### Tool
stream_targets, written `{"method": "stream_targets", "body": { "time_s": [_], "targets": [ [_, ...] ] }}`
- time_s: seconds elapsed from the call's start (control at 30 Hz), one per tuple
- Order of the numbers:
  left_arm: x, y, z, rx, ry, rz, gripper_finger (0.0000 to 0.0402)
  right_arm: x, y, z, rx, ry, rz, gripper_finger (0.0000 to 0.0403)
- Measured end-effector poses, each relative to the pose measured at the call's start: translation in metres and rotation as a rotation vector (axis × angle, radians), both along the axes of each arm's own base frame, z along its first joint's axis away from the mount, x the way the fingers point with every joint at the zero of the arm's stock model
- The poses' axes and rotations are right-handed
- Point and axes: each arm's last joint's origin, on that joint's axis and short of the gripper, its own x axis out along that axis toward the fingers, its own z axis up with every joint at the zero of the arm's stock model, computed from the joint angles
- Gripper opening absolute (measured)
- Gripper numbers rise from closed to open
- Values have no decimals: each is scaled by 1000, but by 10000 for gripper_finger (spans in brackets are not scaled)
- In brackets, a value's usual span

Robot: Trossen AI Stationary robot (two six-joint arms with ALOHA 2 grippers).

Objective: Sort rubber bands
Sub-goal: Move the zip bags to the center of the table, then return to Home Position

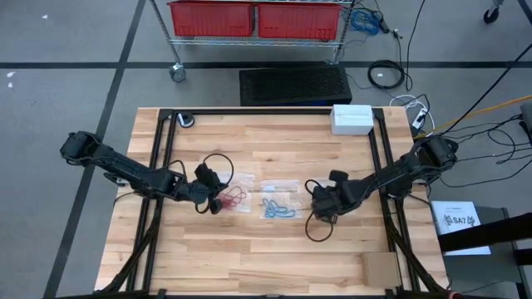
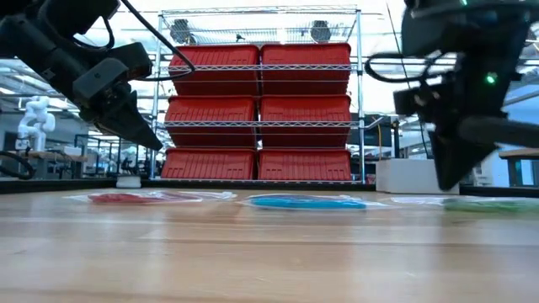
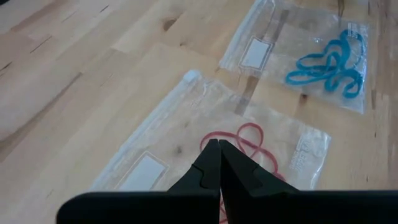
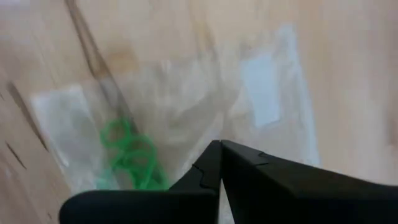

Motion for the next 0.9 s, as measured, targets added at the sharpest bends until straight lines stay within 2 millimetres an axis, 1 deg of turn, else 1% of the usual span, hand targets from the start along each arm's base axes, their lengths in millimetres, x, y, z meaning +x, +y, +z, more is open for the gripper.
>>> {"method": "stream_targets", "body": {
  "time_s": [0.13, 0.23, 0.37, 0.43, 0.5, 0.57, 0.63, 0.7, 0.8, 0.9],
  "targets": [
    [0, 0, 0, 0, 0, 0, 2, 11, 3, 17, -27, -47, -26, 0],
    [-1, 0, -1, 2, 10, 2, 2, 16, 4, 27, -21, -87, -116, 0],
    [-5, 1, -5, -8, 43, 42, 2, 16, 5, 27, 34, -141, -310, 0],
    [-6, -1, -7, 5, 10, 50, 2, 13, 7, 23, 33, -156, -340, 0],
    [-8, -6, -9, 23, -45, 39, 2, 12, 16, 20, -4, -207, -277, 0],
    [-9, -11, -10, 52, -90, 1, 2, 13, 32, 21, -51, -294, -141, 0],
    [-11, -18, -10, 81, -112, -84, 2, 12, 49, 24, -124, -370, -2, 0],
    [-14, -23, -8, 114, -156, -167, 2, 8, 62, 27, -193, -437, 76, 0],
    [-14, -26, 1, 167, -277, -271, 2, 2, 71, 30, -257, -489, 101, 0],
    [-11, -22, 16, 224, -407, -397, 2, 5, 67, 31, -276, -478, 134, 0]
  ]
}}
